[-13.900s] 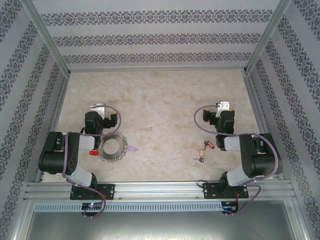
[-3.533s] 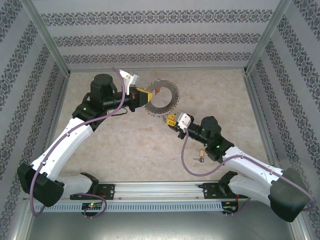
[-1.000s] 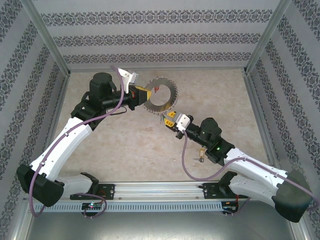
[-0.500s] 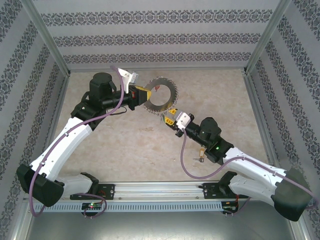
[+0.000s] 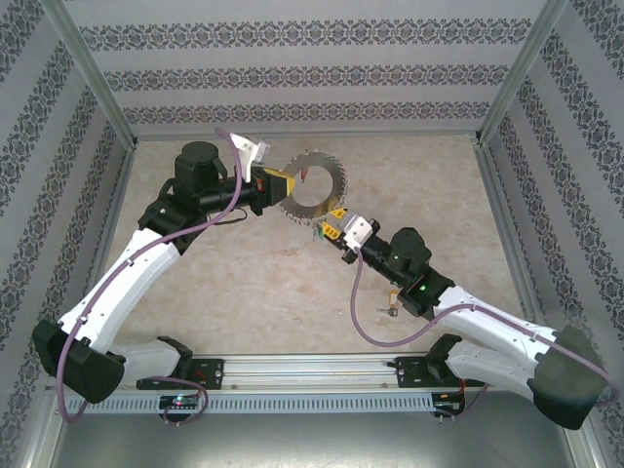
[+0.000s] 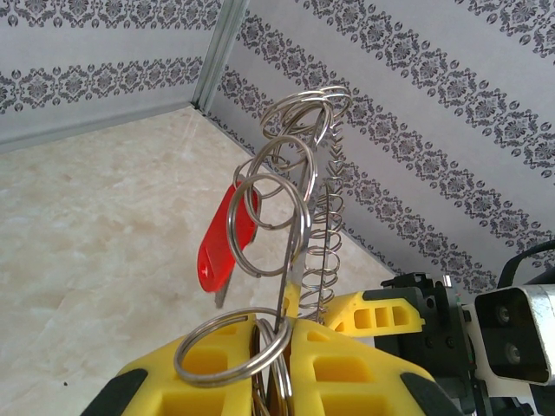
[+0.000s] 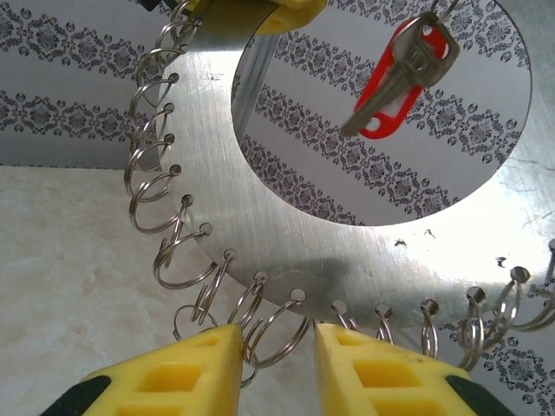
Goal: Put the keys on the keyring
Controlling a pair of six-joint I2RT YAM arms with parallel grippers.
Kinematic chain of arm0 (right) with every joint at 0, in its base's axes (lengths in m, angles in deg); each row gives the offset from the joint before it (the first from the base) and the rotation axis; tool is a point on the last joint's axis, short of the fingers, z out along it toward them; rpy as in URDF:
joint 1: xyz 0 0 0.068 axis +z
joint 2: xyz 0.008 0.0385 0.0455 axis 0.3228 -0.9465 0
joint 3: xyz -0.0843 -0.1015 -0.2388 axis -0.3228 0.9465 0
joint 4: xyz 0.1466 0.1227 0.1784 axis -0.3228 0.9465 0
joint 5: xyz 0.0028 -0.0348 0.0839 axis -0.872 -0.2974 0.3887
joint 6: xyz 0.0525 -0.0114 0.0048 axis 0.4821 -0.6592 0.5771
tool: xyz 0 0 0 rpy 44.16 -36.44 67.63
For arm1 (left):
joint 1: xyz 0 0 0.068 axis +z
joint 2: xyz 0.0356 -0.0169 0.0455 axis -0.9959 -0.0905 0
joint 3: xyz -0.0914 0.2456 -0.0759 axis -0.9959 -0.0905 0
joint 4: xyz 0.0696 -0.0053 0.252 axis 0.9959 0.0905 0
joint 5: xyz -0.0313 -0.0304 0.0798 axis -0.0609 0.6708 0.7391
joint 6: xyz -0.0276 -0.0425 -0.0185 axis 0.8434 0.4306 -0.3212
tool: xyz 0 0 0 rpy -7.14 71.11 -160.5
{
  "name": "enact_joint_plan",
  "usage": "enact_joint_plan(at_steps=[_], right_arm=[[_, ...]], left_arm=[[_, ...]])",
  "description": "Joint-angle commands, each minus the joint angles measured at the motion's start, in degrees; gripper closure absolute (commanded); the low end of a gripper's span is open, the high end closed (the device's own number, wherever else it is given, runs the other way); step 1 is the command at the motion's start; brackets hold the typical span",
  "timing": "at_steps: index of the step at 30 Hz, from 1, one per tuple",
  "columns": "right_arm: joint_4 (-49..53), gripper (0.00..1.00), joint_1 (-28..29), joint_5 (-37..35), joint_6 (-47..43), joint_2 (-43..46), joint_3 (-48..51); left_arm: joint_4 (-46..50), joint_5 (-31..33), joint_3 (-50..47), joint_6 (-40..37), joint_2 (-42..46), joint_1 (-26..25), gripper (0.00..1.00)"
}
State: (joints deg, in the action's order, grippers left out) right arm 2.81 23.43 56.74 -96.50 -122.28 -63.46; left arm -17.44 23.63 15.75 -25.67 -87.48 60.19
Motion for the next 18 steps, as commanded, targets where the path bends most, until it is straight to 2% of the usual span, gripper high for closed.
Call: enact_joint_plan(at_steps=[1,18], right_arm=[[-1.5,0.73,0.4,-1.3,-0.6,-0.8,-1.7],[-3.3,0.78,0.4,-3.4,0.8,-2.4,-2.7]], left_arm=[[-0.5,-0.6,2.3,0.8,0.0,0.6,1.00],[-1.0,-0.5,2.0,1.6,0.5,0.6,1.00]])
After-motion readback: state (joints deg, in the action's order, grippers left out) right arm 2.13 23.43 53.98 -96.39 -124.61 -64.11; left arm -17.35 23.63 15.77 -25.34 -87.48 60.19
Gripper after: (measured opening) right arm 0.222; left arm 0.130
